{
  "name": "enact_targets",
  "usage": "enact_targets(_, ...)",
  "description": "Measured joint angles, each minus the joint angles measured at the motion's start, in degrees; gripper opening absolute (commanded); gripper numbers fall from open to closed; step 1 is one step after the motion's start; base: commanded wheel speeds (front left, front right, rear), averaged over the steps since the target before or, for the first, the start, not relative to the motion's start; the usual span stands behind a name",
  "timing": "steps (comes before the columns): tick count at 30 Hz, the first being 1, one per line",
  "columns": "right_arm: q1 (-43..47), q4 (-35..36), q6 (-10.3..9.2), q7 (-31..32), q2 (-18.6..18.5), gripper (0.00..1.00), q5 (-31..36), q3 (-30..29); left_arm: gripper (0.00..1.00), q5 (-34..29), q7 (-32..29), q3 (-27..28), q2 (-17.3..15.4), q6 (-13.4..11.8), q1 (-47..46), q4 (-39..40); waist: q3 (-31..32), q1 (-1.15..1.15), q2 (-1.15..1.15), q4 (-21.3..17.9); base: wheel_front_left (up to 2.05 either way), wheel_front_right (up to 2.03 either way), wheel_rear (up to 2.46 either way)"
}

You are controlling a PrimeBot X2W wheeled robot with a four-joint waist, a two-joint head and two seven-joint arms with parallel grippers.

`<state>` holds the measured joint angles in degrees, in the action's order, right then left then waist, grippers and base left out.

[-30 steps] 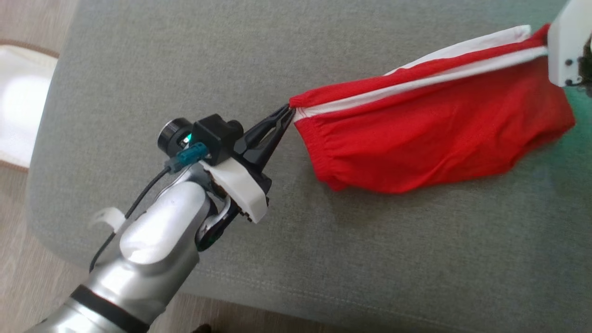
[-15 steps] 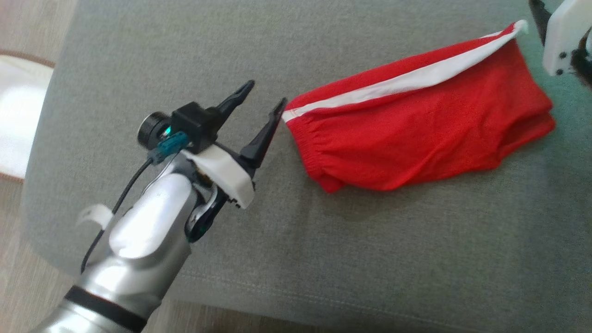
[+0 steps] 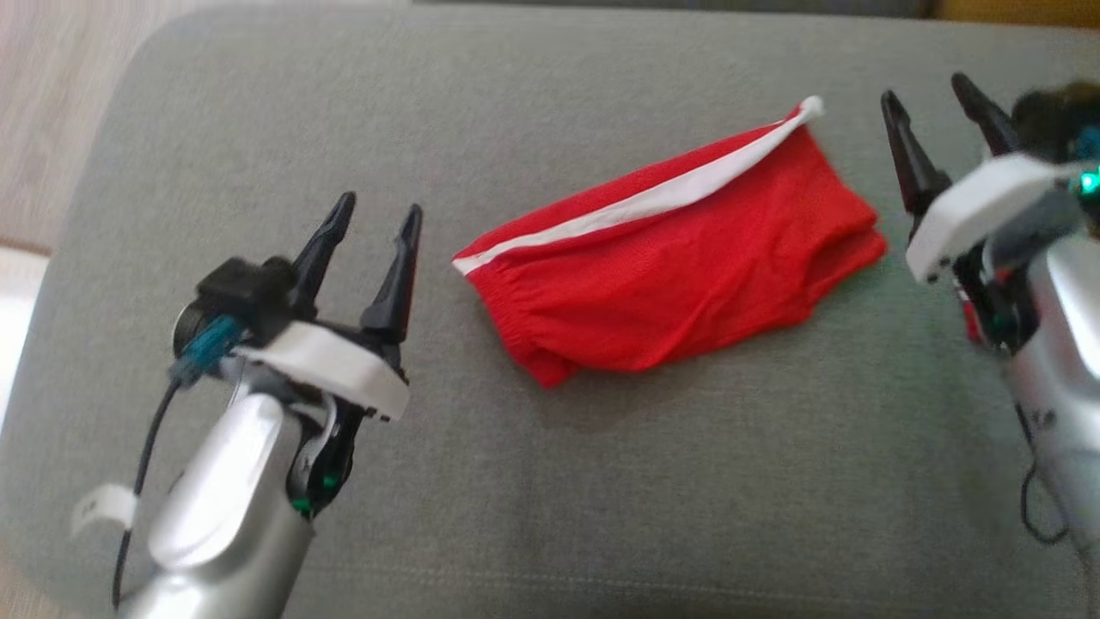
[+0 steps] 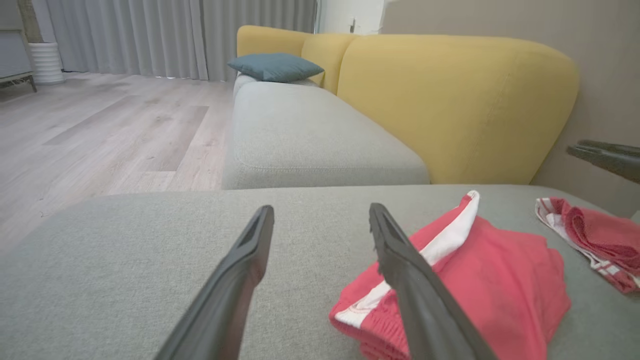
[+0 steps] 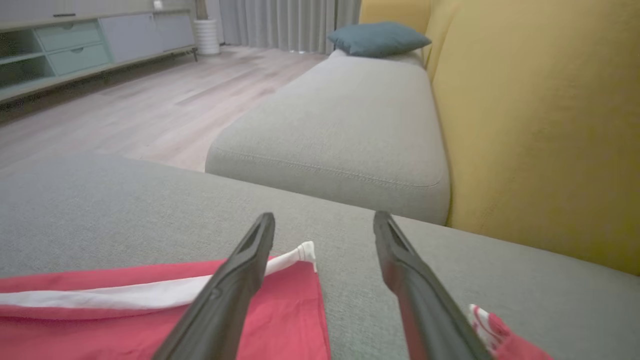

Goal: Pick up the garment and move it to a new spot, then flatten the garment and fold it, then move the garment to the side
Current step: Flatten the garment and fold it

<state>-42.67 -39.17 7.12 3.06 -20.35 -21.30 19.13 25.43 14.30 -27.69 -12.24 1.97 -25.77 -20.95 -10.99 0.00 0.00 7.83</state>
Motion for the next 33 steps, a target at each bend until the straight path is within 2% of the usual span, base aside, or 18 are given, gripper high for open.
enact_targets(4,5.93,3.2,0.0,-6.46,1.1,1.0,1.07,-3.45,1.0,-0.92,0.0,4.47,1.31,-0.56,4.48,3.48,2.64,0.0,0.0,-1.98,0.0,0.0,0.0)
enact_targets(11,18.38,10.07,0.0,-13.28,6.53,1.0,6.98,-10.5,1.0,-3.74,0.0,11.33,4.67,-1.44,11.7,7.55,6.58,0.0,0.0,-4.79,0.0,0.0,0.0)
enact_targets(12,21.71,12.7,0.0,-14.13,8.48,1.0,9.26,-12.2,1.0,-4.66,0.0,13.12,5.64,-1.29,13.63,8.24,7.41,0.0,0.0,-5.57,0.0,0.0,0.0)
enact_targets(19,32.09,19.97,0.0,-15.17,14.99,1.0,15.59,-16.02,1.0,-7.5,0.0,17.67,8.2,0.64,19.05,10.43,9.59,0.0,0.0,-7.53,0.0,0.0,0.0)
enact_targets(26,38.65,22.51,0.0,-15.17,16.95,1.0,17.88,-17.63,1.0,-9.53,0.0,19.5,9.22,1.62,22.87,12.26,10.45,0.0,0.0,-8.82,0.0,0.0,0.0)
enact_targets(33,38.91,23.71,0.0,-15.1,17.49,1.0,17.77,-17.75,1.0,-10.53,0.0,19.81,9.38,2.04,23.53,13.48,10.59,0.0,0.0,-9.06,0.0,0.0,0.0)
